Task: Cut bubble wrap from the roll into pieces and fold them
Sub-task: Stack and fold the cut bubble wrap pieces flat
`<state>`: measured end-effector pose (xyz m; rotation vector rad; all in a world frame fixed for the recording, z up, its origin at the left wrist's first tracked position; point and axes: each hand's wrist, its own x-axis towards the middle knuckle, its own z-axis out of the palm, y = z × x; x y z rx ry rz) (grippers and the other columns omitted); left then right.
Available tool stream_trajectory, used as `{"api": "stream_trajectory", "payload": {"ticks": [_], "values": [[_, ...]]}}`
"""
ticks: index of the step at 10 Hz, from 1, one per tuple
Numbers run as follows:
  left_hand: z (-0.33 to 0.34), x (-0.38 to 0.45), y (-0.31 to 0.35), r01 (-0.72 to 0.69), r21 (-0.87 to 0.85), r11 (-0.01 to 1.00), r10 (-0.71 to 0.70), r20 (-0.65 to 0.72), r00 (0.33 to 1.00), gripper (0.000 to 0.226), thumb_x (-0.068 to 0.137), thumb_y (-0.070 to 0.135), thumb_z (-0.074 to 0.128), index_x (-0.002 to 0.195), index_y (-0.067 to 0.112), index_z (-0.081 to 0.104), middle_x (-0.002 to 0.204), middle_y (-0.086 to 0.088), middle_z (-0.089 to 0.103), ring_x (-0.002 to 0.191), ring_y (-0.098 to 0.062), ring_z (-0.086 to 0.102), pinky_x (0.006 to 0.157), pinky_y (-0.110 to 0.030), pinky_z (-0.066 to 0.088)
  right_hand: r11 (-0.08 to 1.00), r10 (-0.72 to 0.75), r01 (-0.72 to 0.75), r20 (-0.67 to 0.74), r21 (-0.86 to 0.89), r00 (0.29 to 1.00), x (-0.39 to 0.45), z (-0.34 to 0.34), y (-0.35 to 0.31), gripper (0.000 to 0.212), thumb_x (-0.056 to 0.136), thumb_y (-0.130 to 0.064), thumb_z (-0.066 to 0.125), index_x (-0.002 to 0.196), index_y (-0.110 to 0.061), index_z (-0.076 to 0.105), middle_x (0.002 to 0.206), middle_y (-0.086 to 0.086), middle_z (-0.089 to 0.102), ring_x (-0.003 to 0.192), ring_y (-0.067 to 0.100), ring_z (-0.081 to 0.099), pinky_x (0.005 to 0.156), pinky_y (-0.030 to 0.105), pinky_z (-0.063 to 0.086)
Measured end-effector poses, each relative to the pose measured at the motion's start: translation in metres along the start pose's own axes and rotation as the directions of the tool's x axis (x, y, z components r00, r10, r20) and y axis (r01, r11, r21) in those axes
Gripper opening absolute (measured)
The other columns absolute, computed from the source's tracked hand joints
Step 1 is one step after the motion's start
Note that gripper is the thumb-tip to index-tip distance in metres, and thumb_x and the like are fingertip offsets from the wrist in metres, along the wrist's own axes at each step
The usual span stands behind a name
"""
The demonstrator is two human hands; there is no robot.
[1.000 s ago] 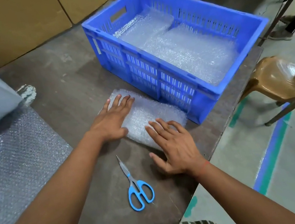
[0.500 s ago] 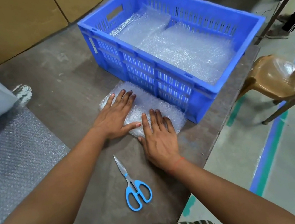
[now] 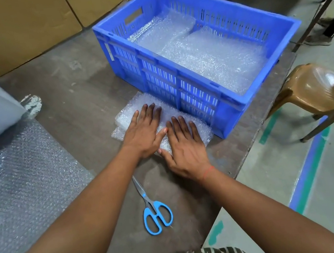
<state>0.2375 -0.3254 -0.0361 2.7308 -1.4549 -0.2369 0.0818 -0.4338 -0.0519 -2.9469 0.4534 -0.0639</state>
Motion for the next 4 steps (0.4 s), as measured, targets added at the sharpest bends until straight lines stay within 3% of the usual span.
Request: {"api": "stream_trajectory", "payload": {"ticks": [1,2,3,4], "values": [[0.0,-0.002,0.001,0.006,0.027,1.0,-0.005,-0.041,0.999,0.089,0.1,0.066,0.001,0.172,0.014,-0.001,0.181,-0.011,0.0,0.167,-0.027,-0.008,0.135,-0.049,-0.001,1.0,0.004,-0.004,-0.011,-0.008,1.0,-0.001,-0.002,0.0,0.091,0.105,-0.068,0.016,0.171,-0.006,0.014,0.18,0.016,0.01,0.168,0.029,0.002,0.133,0.053,-0.003],[-0.001,-0.01,0.001,-0.02,-0.023,1.0,0.021,0.041,0.999,0.089,0.098,0.068,-0.001,0.171,0.019,-0.009,0.181,-0.009,-0.008,0.166,-0.024,-0.014,0.135,-0.047,-0.004,1.0,0.0,0.0,0.008,-0.009,1.0,-0.005,-0.003,0.0,0.091,0.105,-0.069,0.014,0.172,-0.007,0.015,0.18,0.014,0.011,0.167,0.028,0.003,0.133,0.052,-0.003],[-0.006,-0.014,0.003,-0.003,-0.027,1.0,0.003,0.028,1.0,0.09,0.096,0.067,-0.002,0.171,0.017,-0.009,0.18,-0.01,-0.01,0.165,-0.025,-0.017,0.135,-0.045,-0.006,1.0,-0.016,0.016,-0.015,0.02,1.0,-0.002,-0.007,-0.001,0.089,0.105,-0.066,0.016,0.171,-0.007,0.017,0.179,0.016,0.014,0.167,0.029,0.006,0.134,0.052,-0.003],[-0.015,-0.03,0.005,0.063,-0.01,0.998,-0.063,-0.09,0.994,0.089,0.099,0.063,0.0,0.172,0.012,-0.003,0.181,-0.01,-0.006,0.166,-0.025,-0.014,0.135,-0.045,-0.005,0.997,-0.055,0.06,-0.117,0.038,0.992,-0.002,-0.015,-0.008,0.084,0.106,-0.058,0.026,0.17,-0.004,0.021,0.178,0.016,0.018,0.167,0.029,0.008,0.134,0.051,-0.001]]}}
